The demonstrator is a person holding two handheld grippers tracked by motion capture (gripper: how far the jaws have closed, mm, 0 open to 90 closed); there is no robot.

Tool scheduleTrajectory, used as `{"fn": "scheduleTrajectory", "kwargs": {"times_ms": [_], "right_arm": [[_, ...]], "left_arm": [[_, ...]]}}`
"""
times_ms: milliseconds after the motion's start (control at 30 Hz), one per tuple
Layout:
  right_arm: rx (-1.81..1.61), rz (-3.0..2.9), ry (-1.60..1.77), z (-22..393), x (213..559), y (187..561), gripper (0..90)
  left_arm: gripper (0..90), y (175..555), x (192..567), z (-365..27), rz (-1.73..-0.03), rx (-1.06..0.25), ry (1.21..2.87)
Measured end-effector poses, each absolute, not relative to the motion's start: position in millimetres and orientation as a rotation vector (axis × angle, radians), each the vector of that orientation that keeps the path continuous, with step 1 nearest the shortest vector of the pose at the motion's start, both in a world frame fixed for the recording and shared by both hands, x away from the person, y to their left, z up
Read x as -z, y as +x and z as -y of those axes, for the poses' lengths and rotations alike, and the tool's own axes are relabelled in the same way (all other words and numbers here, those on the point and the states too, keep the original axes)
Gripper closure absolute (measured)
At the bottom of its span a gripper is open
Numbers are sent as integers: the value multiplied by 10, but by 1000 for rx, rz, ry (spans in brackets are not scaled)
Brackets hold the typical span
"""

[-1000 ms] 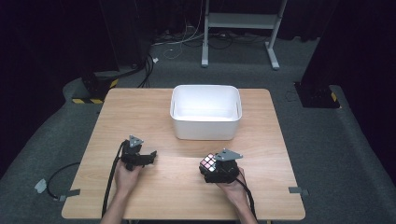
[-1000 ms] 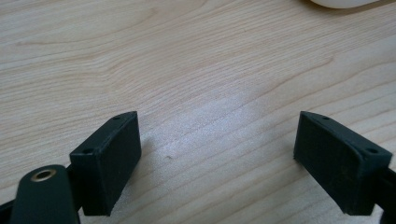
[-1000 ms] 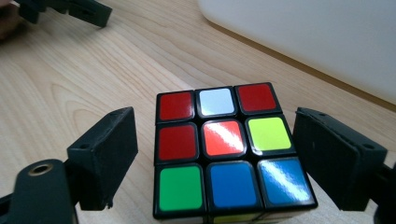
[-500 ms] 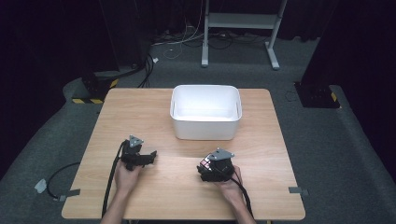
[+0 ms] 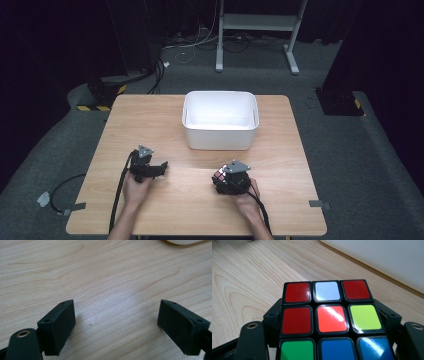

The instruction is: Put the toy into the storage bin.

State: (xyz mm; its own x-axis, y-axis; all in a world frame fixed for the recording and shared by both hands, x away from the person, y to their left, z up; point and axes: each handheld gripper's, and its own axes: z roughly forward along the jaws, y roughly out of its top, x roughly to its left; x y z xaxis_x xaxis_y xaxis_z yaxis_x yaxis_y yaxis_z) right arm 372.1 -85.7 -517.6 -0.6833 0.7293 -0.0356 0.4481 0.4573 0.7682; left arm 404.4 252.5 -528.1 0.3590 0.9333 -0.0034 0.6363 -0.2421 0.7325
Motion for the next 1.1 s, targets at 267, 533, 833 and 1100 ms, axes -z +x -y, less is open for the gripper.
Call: {"fn": "scheduleTrajectory", "kwargs": {"times_ms": [267, 533, 833, 1100], "right_arm": [[-1103, -2353, 956, 880, 5181, 3698, 320], [-1114, -2347, 971, 909, 5147, 3714, 328], [-1187, -2367, 975, 1017, 5018, 3736, 330], [-1167, -2380, 1003, 1082, 4991, 3772, 330]], "left_arm": [[149, 4045, 5281, -2524, -1360, -588, 1975], [149, 4048, 5280, -2524, -1361, -587, 1975], [151, 4050, 5280, -2526, -1360, -586, 1974], [154, 4050, 5280, -2531, -1370, -592, 1968]]}}
